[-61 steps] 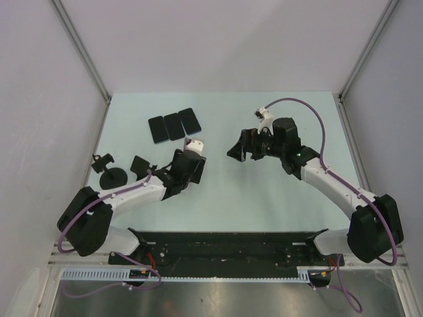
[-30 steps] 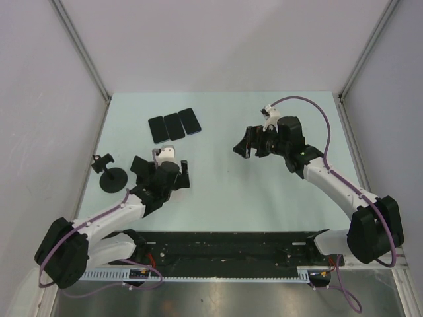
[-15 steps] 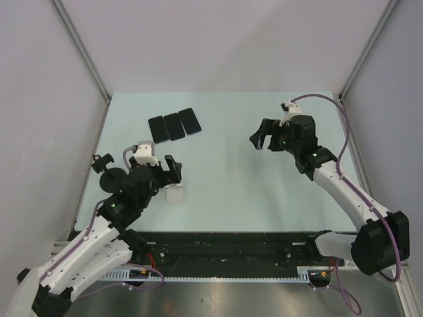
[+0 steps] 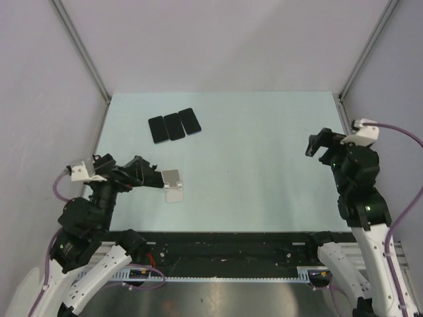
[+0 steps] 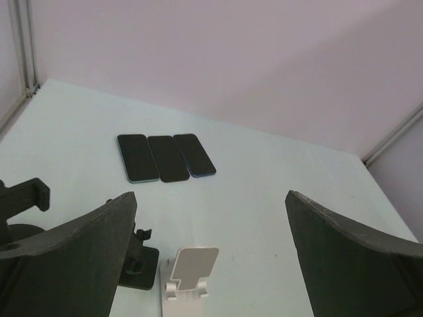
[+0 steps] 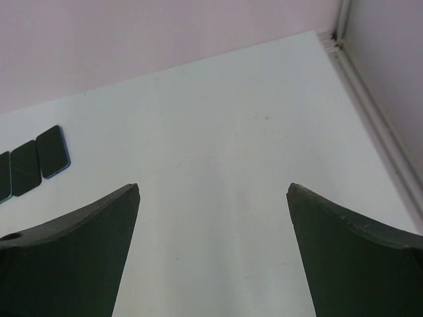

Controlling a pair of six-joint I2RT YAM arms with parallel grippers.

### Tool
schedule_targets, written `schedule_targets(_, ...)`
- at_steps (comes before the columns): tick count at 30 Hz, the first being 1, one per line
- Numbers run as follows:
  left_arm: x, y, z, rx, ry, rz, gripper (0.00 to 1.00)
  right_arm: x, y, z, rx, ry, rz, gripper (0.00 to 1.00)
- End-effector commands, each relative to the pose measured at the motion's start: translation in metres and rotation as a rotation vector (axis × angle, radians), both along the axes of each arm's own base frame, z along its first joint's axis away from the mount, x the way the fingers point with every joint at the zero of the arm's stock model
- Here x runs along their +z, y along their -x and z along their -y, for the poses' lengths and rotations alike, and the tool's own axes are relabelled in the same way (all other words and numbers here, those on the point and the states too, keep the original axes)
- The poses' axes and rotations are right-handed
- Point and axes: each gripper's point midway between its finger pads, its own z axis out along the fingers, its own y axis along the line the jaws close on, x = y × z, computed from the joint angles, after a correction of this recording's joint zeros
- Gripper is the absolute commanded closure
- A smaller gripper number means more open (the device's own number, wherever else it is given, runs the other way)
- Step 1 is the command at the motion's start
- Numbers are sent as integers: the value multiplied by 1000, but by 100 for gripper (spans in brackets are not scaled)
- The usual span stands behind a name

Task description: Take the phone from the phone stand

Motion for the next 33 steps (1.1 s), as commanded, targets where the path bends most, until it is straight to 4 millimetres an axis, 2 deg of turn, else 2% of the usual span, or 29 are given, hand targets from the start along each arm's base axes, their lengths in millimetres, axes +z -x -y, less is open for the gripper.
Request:
schedule_targets(1, 16, 23, -31, 68, 14, 52, 0, 24, 48, 39, -138, 102, 66, 0)
schedule_targets(2, 20, 31, -37, 72, 41, 86, 0, 30, 62, 44, -150, 103, 99, 0)
schedule_targets(6, 21, 49, -53, 89, 96, 149, 0, 32, 91, 56, -192, 102, 154, 0)
schedule_targets(8, 19, 53, -58, 99, 111, 160, 0, 31, 100, 59, -199, 99, 164, 0)
schedule_targets(9, 21, 62, -65, 103, 145, 195, 0, 33, 108, 60, -199, 94, 187, 0)
schedule_targets(16, 10, 74, -74, 103, 193, 200, 0, 26, 136, 71, -239, 72, 262, 0)
schedule_targets(23, -11, 72, -70, 94, 173, 120, 0, -1, 144, 70, -241, 19, 234, 0)
schedule_targets(28, -25, 69, -67, 95, 174, 77, 0, 0, 151, 66, -218, -21, 266, 0)
schedule_targets(33, -33, 64, -65, 109, 202, 54, 0, 0, 150, 61, -194, -33, 261, 0)
